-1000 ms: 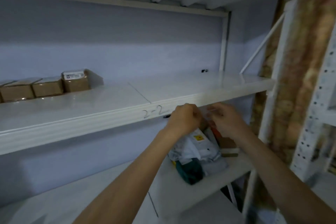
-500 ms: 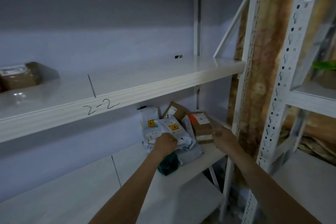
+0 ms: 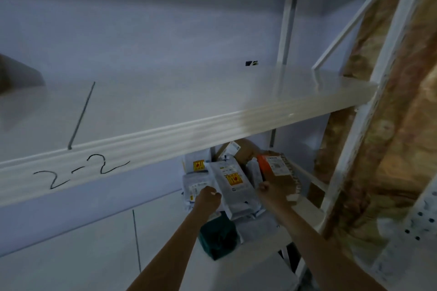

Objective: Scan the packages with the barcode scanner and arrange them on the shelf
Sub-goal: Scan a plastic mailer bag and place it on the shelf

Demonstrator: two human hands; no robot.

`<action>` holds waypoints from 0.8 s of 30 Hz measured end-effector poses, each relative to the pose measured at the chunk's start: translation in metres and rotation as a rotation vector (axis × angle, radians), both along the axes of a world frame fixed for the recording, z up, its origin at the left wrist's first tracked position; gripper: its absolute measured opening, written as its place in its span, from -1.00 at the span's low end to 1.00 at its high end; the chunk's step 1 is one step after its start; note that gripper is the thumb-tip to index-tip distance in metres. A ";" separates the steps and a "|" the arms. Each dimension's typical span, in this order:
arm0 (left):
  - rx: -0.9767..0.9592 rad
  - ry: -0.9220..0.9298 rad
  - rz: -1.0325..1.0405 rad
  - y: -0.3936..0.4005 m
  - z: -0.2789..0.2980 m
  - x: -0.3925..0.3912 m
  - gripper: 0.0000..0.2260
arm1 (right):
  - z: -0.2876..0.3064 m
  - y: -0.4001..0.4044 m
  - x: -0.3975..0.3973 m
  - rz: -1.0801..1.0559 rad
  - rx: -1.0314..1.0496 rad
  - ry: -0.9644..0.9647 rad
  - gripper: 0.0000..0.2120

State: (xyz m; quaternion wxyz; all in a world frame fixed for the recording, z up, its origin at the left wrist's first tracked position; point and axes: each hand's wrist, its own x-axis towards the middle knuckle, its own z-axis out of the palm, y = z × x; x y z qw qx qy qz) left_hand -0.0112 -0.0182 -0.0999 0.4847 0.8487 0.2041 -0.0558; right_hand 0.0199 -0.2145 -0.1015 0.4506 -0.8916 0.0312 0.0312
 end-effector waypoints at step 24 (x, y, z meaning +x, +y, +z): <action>-0.596 -0.101 0.141 -0.012 -0.012 0.051 -0.59 | -0.012 0.019 0.118 0.190 0.353 0.330 -0.47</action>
